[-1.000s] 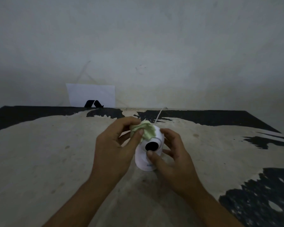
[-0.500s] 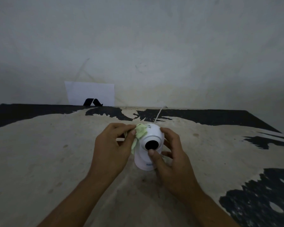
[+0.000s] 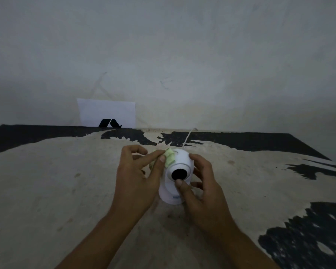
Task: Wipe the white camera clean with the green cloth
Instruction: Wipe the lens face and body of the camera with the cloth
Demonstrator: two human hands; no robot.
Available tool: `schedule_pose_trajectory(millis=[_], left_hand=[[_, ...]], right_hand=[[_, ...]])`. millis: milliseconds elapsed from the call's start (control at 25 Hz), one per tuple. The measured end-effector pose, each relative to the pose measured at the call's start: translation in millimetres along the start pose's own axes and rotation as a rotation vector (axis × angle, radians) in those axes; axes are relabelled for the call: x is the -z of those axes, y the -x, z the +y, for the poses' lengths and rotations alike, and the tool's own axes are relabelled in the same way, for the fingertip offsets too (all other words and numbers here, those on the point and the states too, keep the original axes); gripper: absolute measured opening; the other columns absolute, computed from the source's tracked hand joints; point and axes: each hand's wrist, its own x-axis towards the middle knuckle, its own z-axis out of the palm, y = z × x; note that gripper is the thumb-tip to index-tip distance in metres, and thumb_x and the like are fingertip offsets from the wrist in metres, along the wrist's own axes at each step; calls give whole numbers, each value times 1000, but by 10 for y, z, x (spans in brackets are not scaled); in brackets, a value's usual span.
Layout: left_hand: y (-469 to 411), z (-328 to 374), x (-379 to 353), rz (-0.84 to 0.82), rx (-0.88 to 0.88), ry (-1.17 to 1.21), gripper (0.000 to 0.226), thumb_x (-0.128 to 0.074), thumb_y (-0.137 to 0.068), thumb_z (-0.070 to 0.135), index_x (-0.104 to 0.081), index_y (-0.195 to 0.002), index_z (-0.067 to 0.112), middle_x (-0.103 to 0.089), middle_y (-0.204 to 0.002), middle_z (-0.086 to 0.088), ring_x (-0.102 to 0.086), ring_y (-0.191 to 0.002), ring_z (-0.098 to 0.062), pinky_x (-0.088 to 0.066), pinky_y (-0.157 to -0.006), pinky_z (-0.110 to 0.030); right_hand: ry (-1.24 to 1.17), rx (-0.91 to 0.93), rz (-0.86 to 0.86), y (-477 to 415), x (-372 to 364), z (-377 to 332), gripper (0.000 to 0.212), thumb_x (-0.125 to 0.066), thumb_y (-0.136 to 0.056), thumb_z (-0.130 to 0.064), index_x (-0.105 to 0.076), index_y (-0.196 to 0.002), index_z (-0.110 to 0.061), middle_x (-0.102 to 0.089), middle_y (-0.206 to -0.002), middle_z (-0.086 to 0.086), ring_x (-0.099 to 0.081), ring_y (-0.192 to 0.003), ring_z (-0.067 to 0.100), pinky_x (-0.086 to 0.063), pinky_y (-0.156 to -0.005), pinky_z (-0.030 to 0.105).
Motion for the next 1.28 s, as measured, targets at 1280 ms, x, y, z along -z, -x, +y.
schedule_pose_trajectory(millis=[1280], left_hand=[[-126, 92, 11, -228, -263, 3, 32, -61, -87, 27, -65, -117, 15, -61, -116, -2, -55, -107, -15, -48, -90, -28]], right_hand=[[-11, -18, -12, -22, -20, 20, 58, -64, -83, -25, -34, -133, -25, -51, -126, -16, -50, -109, -8, -38, -89, 2]])
